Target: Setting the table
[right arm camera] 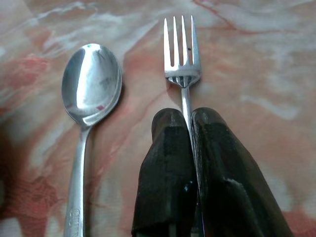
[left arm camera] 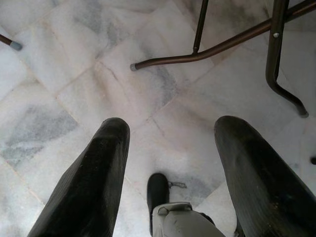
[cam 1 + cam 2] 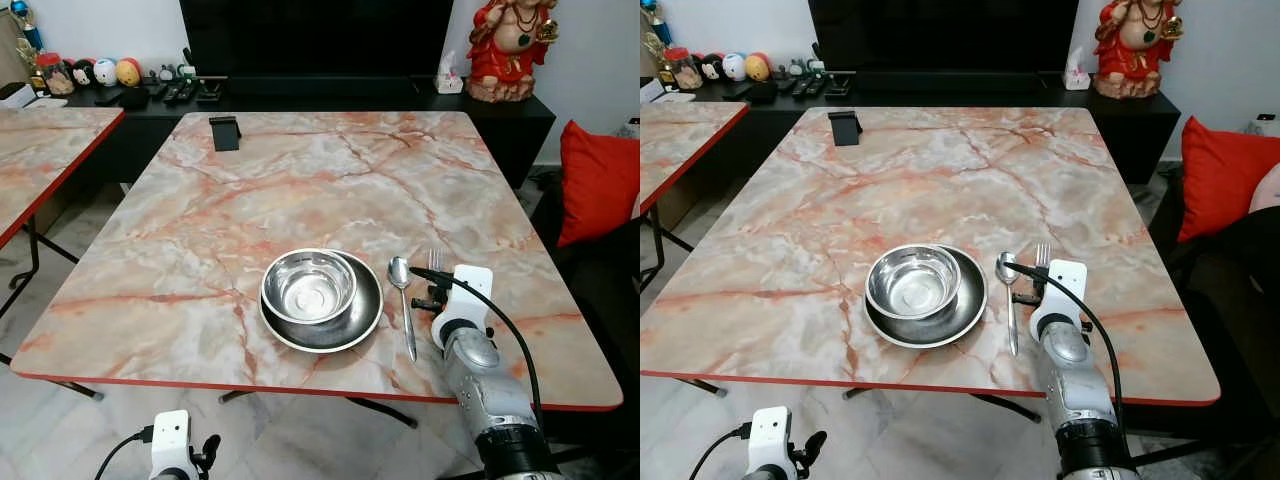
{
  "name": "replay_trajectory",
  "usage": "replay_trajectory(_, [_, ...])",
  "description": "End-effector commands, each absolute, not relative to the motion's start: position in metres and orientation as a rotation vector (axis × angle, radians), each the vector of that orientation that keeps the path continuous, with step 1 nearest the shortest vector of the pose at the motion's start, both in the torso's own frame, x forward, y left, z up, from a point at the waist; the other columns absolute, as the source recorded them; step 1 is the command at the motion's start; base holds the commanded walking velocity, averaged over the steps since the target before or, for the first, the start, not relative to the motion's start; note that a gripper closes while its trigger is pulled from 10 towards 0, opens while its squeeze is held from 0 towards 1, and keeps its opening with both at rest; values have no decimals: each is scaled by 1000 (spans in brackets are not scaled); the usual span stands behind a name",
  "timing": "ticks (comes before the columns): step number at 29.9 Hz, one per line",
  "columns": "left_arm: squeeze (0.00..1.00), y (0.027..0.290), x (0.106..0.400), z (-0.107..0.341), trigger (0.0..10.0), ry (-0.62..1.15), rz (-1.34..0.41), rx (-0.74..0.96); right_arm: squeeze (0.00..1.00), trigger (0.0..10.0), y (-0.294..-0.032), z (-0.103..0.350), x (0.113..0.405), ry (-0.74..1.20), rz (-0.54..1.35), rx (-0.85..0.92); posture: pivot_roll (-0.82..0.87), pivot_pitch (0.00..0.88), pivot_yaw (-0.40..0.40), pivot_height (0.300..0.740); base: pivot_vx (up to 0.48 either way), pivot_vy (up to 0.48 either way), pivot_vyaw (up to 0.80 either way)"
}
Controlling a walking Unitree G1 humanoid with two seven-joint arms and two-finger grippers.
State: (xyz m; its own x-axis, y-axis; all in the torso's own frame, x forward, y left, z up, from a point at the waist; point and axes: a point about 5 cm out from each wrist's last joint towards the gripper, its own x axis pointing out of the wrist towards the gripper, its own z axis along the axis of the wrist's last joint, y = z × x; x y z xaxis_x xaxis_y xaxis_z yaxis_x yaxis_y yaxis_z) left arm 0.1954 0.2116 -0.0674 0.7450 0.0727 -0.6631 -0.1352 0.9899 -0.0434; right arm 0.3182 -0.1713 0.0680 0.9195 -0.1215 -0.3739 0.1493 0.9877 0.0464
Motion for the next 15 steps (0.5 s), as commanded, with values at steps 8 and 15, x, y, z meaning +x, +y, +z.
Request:
replay_trajectory(8, [0, 215, 192, -69, 10000, 737, 127, -96, 0, 10000, -175, 66, 319, 372, -149, 24, -71, 0, 25, 740, 0, 0, 0])
replay_trajectory(15, [0, 215, 192, -69, 10000, 735, 125, -96, 0, 10000, -175, 66, 319, 362, -137, 18, -72, 0, 24, 740, 0, 0, 0])
